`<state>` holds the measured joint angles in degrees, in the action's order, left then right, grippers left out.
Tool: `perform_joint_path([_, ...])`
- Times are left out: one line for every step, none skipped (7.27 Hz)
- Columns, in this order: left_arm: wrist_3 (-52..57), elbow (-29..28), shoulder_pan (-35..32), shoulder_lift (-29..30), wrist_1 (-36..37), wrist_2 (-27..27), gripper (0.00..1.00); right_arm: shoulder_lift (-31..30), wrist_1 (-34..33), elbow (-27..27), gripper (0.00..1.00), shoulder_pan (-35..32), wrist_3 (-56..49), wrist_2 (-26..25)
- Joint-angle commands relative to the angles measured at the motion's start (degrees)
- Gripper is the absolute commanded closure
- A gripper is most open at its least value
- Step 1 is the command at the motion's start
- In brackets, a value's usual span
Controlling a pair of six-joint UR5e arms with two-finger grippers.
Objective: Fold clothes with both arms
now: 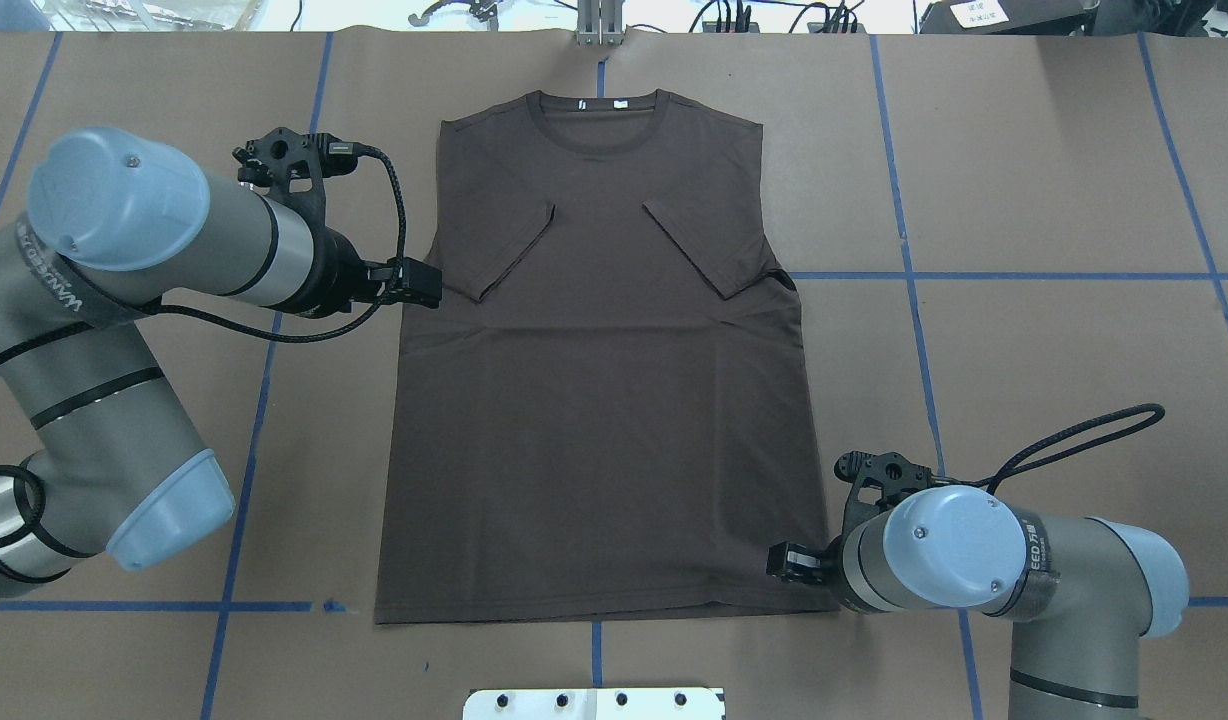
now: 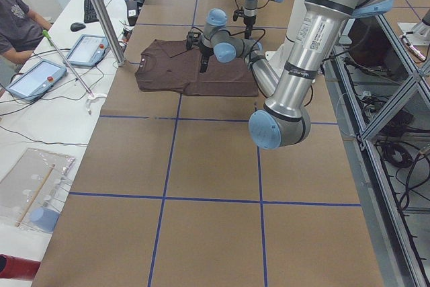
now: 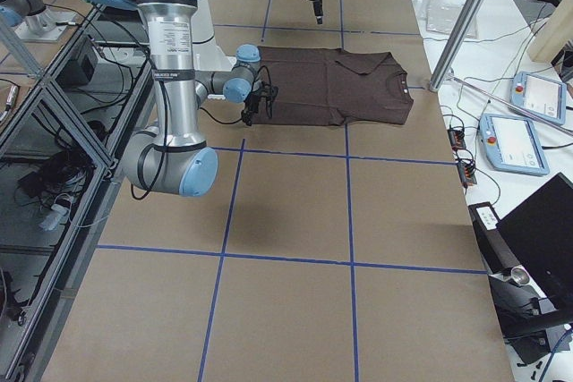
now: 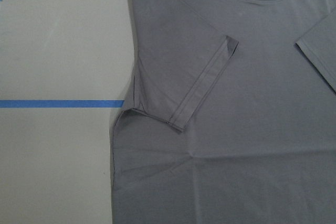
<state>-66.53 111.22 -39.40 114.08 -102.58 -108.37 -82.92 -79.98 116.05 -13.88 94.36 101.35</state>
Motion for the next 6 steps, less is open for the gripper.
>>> perform_joint_path([0.0,0.1,0.0,0.0,0.0,0.0,0.00,-0.1,0.0,0.0,0.90,0.0,-0.2,0.7])
perform_joint_path([0.0,0.1,0.0,0.0,0.0,0.0,0.00,-0.1,0.0,0.0,0.96,0.0,-0.3,0.7])
perform_joint_path([0.0,0.1,0.0,0.1,0.0,0.0,0.00,-0.2,0.0,0.1,0.97,0.0,-0.3,0.7])
perform_joint_path([0.0,0.1,0.0,0.1,0.0,0.0,0.00,-0.2,0.0,0.0,1.00,0.0,-0.5,0.7])
perform_joint_path([0.0,0.1,0.0,0.1,0.0,0.0,0.00,-0.2,0.0,0.3,1.00,-0.1,-0.6,0.9])
perform_joint_path([0.0,0.1,0.0,0.1,0.0,0.0,0.00,-0.2,0.0,0.4,1.00,-0.2,-0.7,0.9])
